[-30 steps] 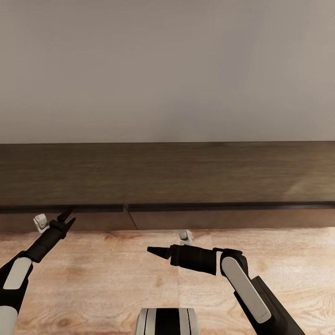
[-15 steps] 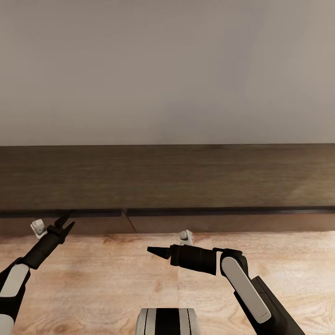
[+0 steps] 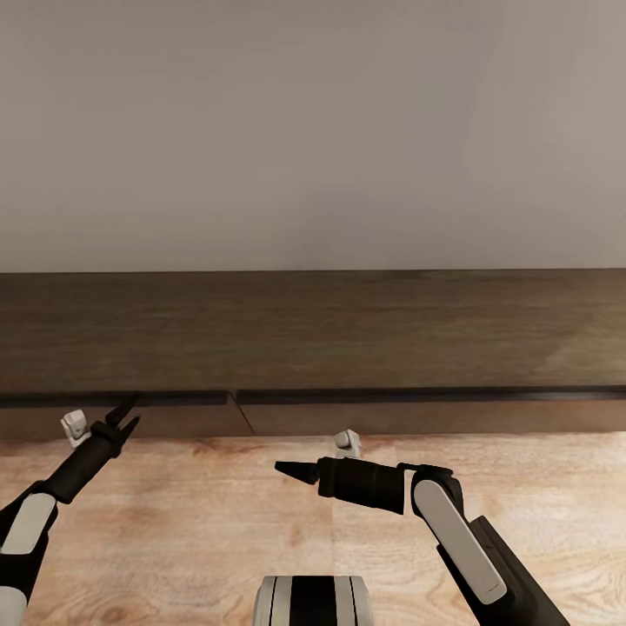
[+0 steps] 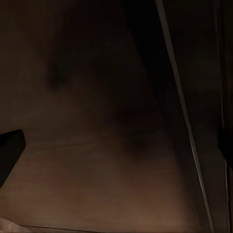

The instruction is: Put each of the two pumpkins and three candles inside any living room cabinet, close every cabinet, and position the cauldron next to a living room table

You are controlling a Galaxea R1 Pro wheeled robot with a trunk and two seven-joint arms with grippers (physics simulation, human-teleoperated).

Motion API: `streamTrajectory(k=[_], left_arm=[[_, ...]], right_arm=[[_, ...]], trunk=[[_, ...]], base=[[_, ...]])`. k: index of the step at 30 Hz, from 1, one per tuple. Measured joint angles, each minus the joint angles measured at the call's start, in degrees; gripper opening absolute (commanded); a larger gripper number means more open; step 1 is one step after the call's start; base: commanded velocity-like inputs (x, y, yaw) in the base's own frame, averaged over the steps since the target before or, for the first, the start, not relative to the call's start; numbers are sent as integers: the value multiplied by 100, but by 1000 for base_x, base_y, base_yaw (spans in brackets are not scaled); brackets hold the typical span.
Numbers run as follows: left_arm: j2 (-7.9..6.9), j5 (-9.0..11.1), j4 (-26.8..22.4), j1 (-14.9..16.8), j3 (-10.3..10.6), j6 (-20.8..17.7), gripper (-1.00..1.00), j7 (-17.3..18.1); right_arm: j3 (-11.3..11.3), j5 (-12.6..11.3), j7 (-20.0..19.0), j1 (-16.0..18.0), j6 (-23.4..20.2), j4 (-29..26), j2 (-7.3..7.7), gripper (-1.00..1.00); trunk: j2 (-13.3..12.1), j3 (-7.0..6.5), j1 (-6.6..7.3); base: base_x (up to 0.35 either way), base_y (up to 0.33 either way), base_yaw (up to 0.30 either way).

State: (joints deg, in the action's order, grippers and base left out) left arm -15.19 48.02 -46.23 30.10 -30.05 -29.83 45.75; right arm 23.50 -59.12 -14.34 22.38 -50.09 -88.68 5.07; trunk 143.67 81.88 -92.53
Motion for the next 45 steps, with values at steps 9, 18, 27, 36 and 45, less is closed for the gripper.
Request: streamTrajectory(k=[9, 18, 27, 36, 45], left_arm=[[1, 159, -8, -17, 69, -41, -100, 8], [-1, 246, -11, -23, 72, -34, -100, 7], [-1, 251, -11, -23, 69, -30, -100, 7], [-1, 231, -10, 126, 79, -35, -100, 10], [-10, 276, -14, 129, 73, -53, -100, 13]], right_arm=[[5, 0, 0, 0, 0, 0, -1, 100], [11, 0, 0, 0, 0, 0, 0, 100], [12, 0, 0, 0, 0, 0, -1, 100], [12, 0, 0, 0, 0, 0, -2, 100], [21, 0, 0, 0, 0, 0, -1, 100]], trunk=[[0, 0, 0], [0, 0, 0], [0, 0, 0], [0, 0, 0], [0, 0, 1]], base=[[0, 0, 0], [0, 0, 0], [0, 0, 0], [-54, 7, 0], [-5, 2, 0]])
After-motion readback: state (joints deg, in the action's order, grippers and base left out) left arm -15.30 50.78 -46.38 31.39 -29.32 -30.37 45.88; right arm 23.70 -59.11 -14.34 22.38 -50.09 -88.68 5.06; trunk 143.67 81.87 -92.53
